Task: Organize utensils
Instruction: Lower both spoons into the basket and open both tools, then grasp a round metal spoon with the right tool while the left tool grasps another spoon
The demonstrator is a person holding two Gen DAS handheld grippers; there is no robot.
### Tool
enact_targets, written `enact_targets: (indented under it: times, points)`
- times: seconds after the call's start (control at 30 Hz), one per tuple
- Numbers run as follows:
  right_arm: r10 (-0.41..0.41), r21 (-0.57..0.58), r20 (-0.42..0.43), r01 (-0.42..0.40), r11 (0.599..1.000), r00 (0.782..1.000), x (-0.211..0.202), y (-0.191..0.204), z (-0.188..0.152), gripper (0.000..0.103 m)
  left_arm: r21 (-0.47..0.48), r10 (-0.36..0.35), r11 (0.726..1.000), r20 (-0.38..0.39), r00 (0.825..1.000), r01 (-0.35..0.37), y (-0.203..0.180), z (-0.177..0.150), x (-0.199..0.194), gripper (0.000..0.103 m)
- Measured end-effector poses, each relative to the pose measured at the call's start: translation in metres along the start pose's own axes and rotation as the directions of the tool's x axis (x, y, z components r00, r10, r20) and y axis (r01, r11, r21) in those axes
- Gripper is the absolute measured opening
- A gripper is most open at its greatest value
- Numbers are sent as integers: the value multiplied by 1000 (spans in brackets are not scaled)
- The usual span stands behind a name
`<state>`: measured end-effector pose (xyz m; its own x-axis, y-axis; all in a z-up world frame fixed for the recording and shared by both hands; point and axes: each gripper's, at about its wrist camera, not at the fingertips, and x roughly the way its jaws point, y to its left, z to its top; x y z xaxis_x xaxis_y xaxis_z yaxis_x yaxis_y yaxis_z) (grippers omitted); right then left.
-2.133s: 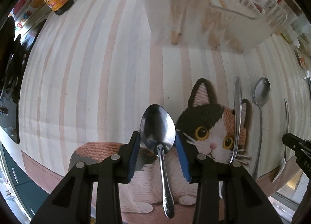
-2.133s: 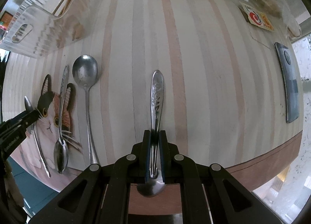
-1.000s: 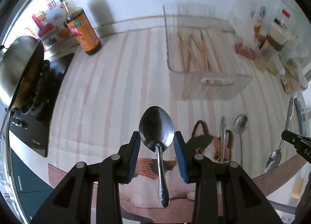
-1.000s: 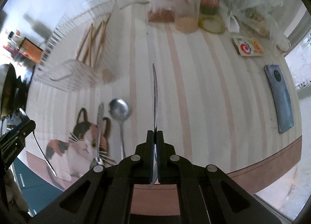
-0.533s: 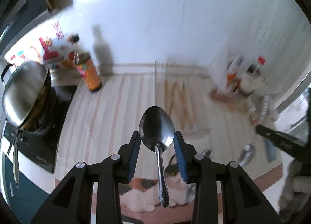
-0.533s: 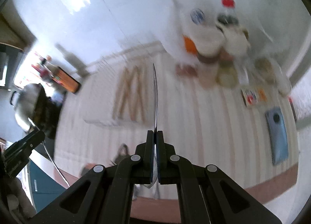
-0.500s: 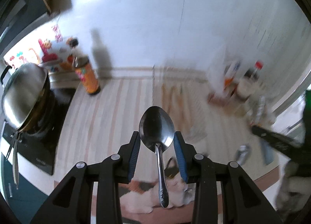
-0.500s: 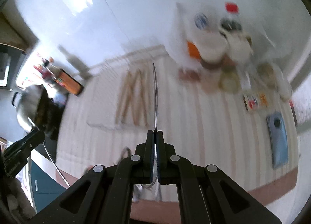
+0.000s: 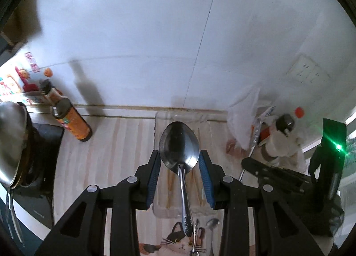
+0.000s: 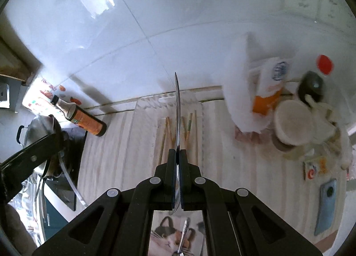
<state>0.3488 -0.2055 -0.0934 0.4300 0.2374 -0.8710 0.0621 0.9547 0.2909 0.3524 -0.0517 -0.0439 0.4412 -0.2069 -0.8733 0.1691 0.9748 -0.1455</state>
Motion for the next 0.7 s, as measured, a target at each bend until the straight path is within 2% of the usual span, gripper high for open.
enact_targets:
  times: [0.1, 0.17, 0.2, 0.23, 0.33, 0.47, 0.53, 0.57, 0.6, 0.7]
  points:
    - [24, 20, -60, -23, 1000, 998, 28, 1, 4, 4, -26, 17, 999, -65, 998, -18, 5, 3, 26, 33]
    - [28, 40, -90, -24, 999, 996, 39, -3, 3, 13, -27, 29, 999, -113, 993, -32, 9, -1, 41, 33]
    - [18, 47, -90, -14, 999, 996, 42, -6, 0, 21, -25, 39, 999, -120, 992, -43, 11, -6, 46, 33]
    - [8, 49, -83, -4, 999, 996, 42, -10, -5, 24, -21, 43, 999, -123, 991, -46, 11, -10, 48, 34]
    - [-31, 53, -80, 36, 998, 996, 40, -21, -18, 24, -32, 73, 996, -125, 989, -77, 19, -22, 50, 41]
    - [-77, 84, -80, 83, 993, 994, 31, -46, -51, 25, -58, 123, 990, -91, 988, -128, 33, -53, 43, 61]
    - [-96, 109, -91, 105, 988, 991, 30, -60, -73, 30, -65, 158, 985, -76, 985, -163, 38, -72, 41, 70]
    - [-98, 119, -107, 111, 987, 989, 31, -65, -85, 31, -69, 168, 982, -68, 983, -173, 40, -85, 41, 79]
    - [-95, 126, -126, 111, 986, 987, 35, -70, -101, 34, -66, 177, 981, -70, 982, -182, 42, -99, 44, 89]
    - [-105, 127, -194, 131, 983, 975, 56, -81, -140, 35, -48, 210, 975, -114, 971, -217, 47, -131, 62, 98]
